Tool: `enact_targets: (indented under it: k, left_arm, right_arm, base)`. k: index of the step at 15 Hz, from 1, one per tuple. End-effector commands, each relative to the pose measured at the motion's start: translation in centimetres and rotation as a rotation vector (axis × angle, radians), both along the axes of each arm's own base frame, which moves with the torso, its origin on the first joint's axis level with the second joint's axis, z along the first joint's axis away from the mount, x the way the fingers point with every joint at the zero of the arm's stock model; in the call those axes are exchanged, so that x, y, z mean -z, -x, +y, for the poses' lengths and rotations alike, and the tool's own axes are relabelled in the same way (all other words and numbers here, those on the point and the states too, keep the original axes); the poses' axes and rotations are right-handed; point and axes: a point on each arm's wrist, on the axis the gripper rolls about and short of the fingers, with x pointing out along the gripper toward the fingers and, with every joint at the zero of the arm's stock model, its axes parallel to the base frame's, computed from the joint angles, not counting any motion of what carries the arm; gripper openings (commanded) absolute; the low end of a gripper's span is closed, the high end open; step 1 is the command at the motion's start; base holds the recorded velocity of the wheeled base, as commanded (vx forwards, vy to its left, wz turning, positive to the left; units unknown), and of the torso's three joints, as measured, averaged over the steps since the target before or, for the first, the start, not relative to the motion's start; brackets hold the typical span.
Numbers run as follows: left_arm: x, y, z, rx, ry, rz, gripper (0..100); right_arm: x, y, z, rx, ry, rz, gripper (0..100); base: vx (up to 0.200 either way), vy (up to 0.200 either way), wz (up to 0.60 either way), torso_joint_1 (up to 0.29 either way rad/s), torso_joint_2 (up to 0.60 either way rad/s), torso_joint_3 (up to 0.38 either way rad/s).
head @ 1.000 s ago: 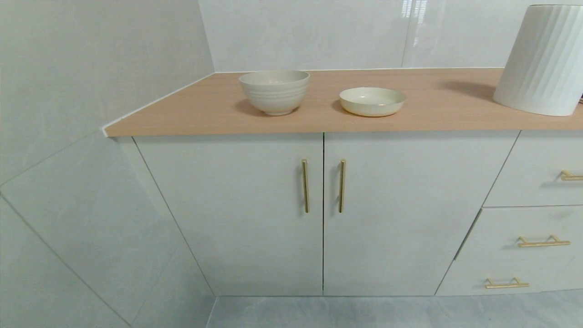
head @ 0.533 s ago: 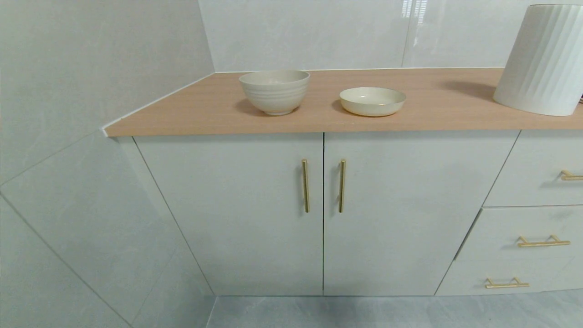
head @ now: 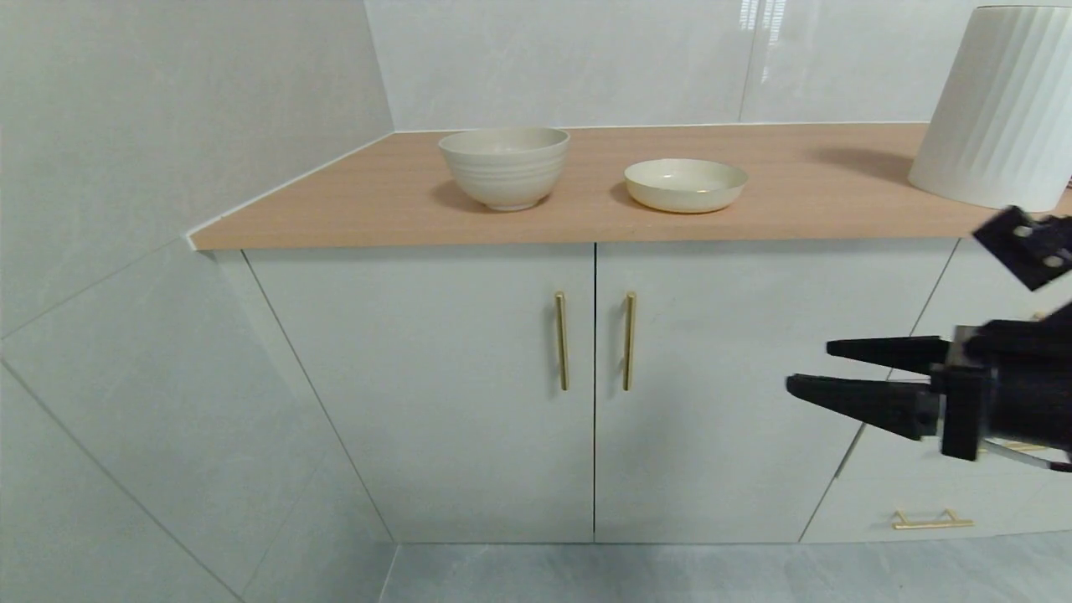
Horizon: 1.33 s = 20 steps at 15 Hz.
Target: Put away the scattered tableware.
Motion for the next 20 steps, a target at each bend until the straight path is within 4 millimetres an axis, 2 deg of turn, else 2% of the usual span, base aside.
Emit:
enact_targets:
  k: [1,2,4,6,9,13,15,18,20]
  left_arm:
    - [0.0,0.0,0.0,-0.001,-0.001,0.0,100]
    - [0.0,0.0,0.0,-0.001,-0.001,0.0,100]
    - [0.0,0.0,0.0,-0.001,-0.001,0.0,100]
    - [0.0,0.0,0.0,-0.001,0.0,0.001,100]
    - [0.0,0.0,0.0,-0.001,-0.001,0.0,100]
    - [0.0,0.0,0.0,-0.001,-0.001,0.0,100]
    - [0.0,0.0,0.0,-0.001,-0.001,0.0,100]
    - [0.0,0.0,0.0,-0.001,0.001,0.0,100]
    - [0.0,0.0,0.0,-0.001,-0.001,0.0,100]
  right_arm:
    - [1.5,-4.8,4.5,-0.072,-0.004,0.086,100]
    - [2.2,-5.8,5.8,-0.096,0.007,0.106,100]
    - [3.0,-7.4,7.2,-0.109,0.016,0.124,100]
    - [3.2,-8.7,7.9,-0.105,0.016,0.124,100]
    - [3.0,-11.5,9.5,-0.074,0.009,0.1,100]
    - [6.0,-13.3,10.4,-0.051,0.04,0.147,100]
    - [7.0,-14.1,10.7,0.017,0.036,0.095,100]
    - [8.2,-14.9,11.4,0.023,0.013,0.053,100]
    - [8.2,-14.6,12.4,0.011,-0.023,0.08,100]
  base:
    - [0.0,0.0,0.0,0.0,0.0,0.0]
    - [0.0,0.0,0.0,0.0,0.0,0.0]
    - [0.0,0.0,0.0,0.0,0.0,0.0]
    - [0.0,0.0,0.0,0.0,0.0,0.0]
    - [0.0,0.0,0.0,0.0,0.0,0.0]
    - [0.0,0.0,0.0,0.0,0.0,0.0]
    - [0.0,0.0,0.0,0.0,0.0,0.0]
    - [0.0,0.0,0.0,0.0,0.0,0.0]
    - [0.0,0.0,0.0,0.0,0.0,0.0]
